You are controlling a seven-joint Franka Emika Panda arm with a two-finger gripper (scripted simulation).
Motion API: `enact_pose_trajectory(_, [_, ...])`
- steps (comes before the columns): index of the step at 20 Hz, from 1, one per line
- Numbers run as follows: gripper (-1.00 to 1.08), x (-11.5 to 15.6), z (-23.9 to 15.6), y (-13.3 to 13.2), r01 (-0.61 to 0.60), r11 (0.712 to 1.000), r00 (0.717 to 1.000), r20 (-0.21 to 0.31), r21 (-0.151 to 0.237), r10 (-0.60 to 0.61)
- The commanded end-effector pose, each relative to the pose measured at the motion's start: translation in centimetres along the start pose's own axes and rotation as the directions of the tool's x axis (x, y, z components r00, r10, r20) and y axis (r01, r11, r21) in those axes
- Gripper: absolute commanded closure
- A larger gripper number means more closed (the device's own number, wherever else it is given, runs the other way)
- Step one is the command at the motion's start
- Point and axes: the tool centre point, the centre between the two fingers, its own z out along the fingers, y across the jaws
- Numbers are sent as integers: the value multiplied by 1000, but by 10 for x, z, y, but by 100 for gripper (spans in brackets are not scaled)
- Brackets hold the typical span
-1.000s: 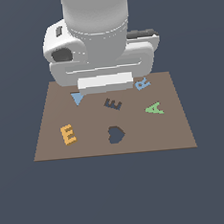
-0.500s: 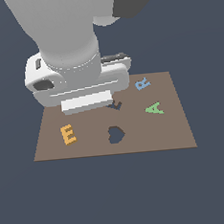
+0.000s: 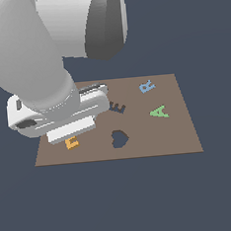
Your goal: Insert a designated object into the corresponding slot on a board.
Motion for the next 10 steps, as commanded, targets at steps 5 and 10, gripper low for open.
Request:
enact_pose_trajectory(5, [-92,11,17,25,66,998,998,-3,-1,-66])
enact_pose_trajectory(10, [-92,16,24,35,90,996,996,-3,-2,-90])
